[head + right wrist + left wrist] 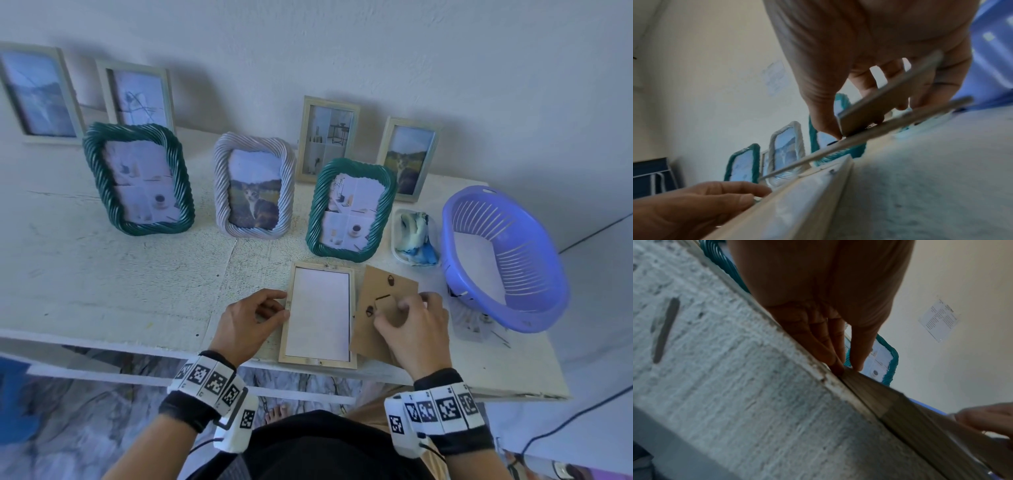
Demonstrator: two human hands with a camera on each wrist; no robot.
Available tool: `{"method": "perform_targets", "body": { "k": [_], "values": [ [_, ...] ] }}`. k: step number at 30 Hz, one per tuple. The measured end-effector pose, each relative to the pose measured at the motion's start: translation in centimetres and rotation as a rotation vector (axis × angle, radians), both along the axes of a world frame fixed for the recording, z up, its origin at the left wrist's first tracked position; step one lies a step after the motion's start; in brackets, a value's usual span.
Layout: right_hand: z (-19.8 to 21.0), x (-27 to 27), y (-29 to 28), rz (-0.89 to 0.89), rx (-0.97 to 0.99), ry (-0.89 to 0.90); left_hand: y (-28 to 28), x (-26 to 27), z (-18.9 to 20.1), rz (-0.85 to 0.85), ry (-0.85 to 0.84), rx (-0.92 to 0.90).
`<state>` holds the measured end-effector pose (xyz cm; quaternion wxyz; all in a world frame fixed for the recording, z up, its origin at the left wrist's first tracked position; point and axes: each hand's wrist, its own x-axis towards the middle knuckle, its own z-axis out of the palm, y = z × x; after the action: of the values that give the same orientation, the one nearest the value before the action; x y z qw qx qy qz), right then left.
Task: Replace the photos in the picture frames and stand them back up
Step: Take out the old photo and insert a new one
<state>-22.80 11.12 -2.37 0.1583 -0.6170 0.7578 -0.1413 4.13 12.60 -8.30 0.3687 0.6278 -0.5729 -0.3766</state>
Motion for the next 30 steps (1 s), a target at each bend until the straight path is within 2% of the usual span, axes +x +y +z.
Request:
{"method": "perform_targets", "body": {
  "k": [3, 8, 19, 26, 30],
  "values": [
    [0.4, 2.1, 0.1, 0.088, -0.077, -0.005, 0.0, 0.0, -0.1, 0.002, -0.004, -0.002],
    [0.1, 5.4, 0.0, 0.249, -0.055, 0.064, 0.0, 0.0, -0.2, 0.000, -0.009, -0.018],
    [-1.8, 8.0, -0.5, 0.359, -0.053, 0.177, -0.1, 0.0, -0.1, -0.007, -0.026, -0.052],
    [-1.8, 3.7, -1.7, 0.462, 0.004, -0.099, 0.0, 0.1, -0.2, -0.007, -0.025, -0.053],
    [-1.2, 1.2, -2.7, 0.544, 0.163, -0.197, 0.0, 0.1, -0.1, -0.010, -0.029, -0.049]
  ]
}}
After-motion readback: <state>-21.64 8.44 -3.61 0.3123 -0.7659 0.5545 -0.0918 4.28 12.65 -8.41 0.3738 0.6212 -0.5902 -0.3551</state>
